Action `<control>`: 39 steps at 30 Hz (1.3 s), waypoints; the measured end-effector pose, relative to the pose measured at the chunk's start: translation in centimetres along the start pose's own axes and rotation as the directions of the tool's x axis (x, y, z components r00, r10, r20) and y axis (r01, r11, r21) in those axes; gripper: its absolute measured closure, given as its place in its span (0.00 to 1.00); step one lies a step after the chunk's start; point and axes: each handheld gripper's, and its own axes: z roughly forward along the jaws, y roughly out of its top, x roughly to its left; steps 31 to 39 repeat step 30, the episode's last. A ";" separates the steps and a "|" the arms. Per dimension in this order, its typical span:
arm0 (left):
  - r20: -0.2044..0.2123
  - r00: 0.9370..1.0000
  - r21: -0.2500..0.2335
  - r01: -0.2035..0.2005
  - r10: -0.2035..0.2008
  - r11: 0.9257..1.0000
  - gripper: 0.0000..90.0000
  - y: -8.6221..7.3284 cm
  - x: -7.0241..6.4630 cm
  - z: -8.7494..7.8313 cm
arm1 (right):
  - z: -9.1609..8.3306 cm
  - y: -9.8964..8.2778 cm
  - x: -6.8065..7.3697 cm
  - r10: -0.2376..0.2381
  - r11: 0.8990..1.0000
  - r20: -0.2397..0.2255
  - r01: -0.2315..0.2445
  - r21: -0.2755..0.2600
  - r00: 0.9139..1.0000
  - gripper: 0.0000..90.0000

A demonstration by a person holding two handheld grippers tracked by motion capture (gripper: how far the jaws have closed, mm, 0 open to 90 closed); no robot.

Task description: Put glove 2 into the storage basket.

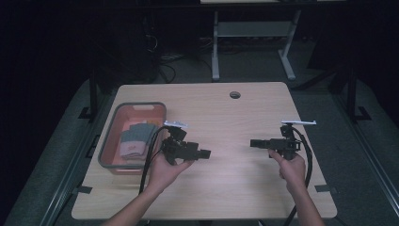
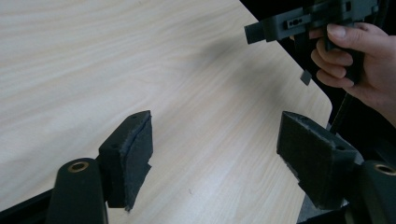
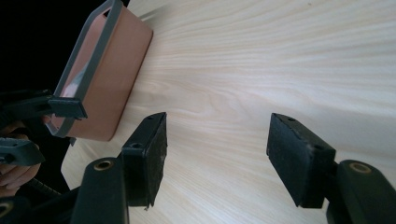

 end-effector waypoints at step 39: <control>0.027 0.998 -0.004 -0.064 0.064 0.998 0.27 -6.6 -2.0 2.6 | -2.7 -6.3 -3.2 -0.014 0.999 0.000 0.014 -0.044 1.000 0.35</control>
